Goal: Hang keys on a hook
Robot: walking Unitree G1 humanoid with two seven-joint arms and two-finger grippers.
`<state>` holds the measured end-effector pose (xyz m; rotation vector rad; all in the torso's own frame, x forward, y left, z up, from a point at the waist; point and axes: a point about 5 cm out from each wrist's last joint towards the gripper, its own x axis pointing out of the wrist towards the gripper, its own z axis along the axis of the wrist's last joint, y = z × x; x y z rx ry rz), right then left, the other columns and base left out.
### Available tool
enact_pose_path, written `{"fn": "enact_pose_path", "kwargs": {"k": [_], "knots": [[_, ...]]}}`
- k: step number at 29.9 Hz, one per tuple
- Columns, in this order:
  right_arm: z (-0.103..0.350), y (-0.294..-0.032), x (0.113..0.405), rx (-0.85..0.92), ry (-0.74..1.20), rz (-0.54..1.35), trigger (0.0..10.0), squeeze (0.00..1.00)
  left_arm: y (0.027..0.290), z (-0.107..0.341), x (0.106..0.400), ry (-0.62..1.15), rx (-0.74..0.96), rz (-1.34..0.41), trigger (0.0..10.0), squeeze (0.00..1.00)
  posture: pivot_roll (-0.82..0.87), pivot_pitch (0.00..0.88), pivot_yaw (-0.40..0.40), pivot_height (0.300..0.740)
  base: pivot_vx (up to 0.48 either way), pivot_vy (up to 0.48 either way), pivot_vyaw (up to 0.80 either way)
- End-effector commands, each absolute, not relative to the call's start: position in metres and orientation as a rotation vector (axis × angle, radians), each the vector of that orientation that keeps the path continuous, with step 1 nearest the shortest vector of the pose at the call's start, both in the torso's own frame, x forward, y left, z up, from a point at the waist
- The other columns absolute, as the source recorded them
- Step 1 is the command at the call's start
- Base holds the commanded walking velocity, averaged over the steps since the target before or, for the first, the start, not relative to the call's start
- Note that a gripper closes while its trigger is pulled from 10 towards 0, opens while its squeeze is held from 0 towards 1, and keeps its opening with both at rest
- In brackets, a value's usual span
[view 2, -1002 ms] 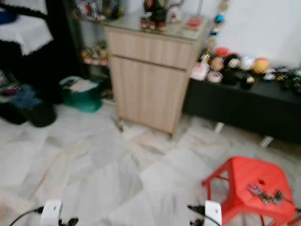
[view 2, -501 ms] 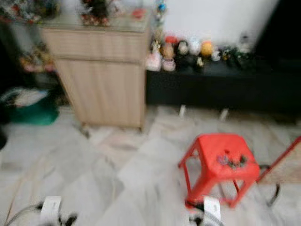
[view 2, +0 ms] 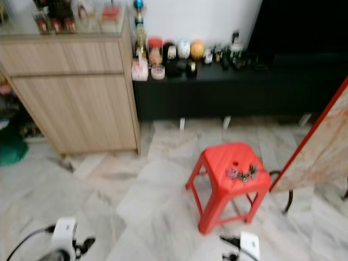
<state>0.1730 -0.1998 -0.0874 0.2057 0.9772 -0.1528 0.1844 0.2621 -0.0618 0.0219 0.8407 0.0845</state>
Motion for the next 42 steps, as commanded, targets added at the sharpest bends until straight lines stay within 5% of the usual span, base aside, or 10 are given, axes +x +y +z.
{"fn": "enact_pose_path", "kwargs": {"k": [1, 24, 31, 34, 42], "knots": [[-0.087, -0.207, 0.170, 0.199, 0.978, -0.176, 10.0, 0.00, 0.260, -0.065, 0.181, 0.862, 0.013, 0.082, 10.0, 0.00, 0.07, 0.000, -0.022, 0.740, 0.000, -0.469, 0.00], [-0.086, -0.208, 0.172, 0.182, 0.973, -0.164, 10.0, 0.00, 0.258, -0.065, 0.183, 0.858, 0.009, 0.077, 10.0, 0.00, 0.07, 0.000, -0.032, 0.740, 0.000, -0.464, 0.00], [-0.085, -0.209, 0.174, 0.181, 0.970, -0.169, 10.0, 0.00, 0.256, -0.064, 0.185, 0.851, -0.002, 0.093, 10.0, 0.00, 0.07, 0.000, -0.038, 0.740, 0.000, 0.000, 0.00], [-0.085, -0.178, 0.184, 0.194, 0.935, -0.131, 10.0, 0.00, 0.255, -0.063, 0.187, 0.837, -0.008, 0.094, 10.0, 0.00, 0.08, 0.000, -0.046, 0.740, 0.000, 0.000, 0.00], [-0.082, -0.187, 0.186, 0.198, 0.887, -0.180, 10.0, 0.00, 0.254, -0.058, 0.190, 0.717, -0.019, 0.112, 10.0, 0.00, 0.05, 0.000, -0.029, 0.740, 0.000, 0.000, 0.00]]}}
